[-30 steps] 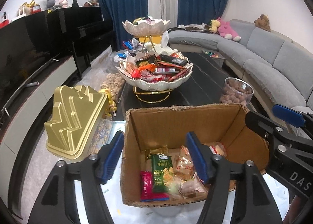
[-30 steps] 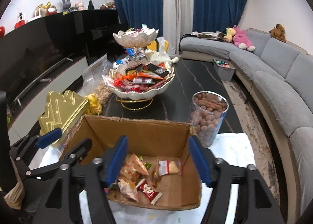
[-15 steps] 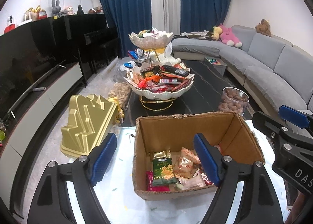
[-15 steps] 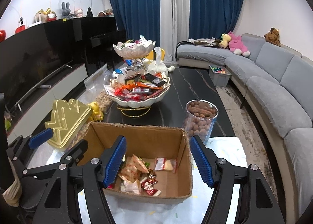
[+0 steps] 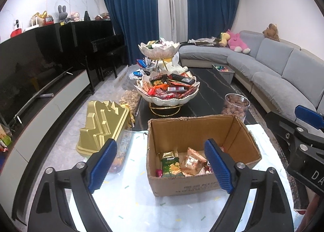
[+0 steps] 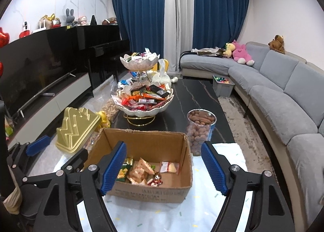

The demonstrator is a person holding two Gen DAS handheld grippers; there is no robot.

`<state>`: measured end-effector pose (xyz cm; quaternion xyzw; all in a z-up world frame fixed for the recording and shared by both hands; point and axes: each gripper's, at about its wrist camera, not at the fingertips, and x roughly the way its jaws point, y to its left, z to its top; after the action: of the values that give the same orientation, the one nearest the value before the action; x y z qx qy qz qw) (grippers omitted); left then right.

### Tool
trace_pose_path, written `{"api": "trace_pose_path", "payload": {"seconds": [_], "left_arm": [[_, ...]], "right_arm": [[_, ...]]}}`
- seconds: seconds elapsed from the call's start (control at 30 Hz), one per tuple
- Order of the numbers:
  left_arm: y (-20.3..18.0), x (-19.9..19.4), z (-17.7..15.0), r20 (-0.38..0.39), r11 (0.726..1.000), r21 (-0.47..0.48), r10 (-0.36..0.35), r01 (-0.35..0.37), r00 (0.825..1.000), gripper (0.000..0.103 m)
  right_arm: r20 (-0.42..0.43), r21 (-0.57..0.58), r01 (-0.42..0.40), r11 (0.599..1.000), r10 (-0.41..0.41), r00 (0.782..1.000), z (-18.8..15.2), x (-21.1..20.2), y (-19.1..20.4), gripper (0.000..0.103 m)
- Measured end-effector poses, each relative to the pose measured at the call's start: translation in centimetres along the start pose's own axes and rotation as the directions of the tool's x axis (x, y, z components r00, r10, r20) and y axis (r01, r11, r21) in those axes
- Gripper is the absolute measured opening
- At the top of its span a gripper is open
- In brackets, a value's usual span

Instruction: Organize snacks

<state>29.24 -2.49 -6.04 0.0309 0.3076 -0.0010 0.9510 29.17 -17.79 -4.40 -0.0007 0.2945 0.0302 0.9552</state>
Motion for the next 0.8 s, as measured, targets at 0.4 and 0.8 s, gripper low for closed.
{"api": "trace_pose_path", "payload": {"seconds": [0.4,0.8], "left_arm": [[0.4,-4.4,-1.8,0.020,1.000,-0.008,0.009,-0.009,1.000,0.100],[0.1,-8.3,-4.6,0.001,1.000,-0.005,-0.006,0.006,1.000,0.102]], "right_arm": [[0.029,-0.004,0.017,1.000,-0.017,0.999,-1.6,-4.6,0.0,0.083],[0.031,0.008,0.030,1.000,-0.030,0.999,-4.3,-8.7,-0.2,0.086]]}}
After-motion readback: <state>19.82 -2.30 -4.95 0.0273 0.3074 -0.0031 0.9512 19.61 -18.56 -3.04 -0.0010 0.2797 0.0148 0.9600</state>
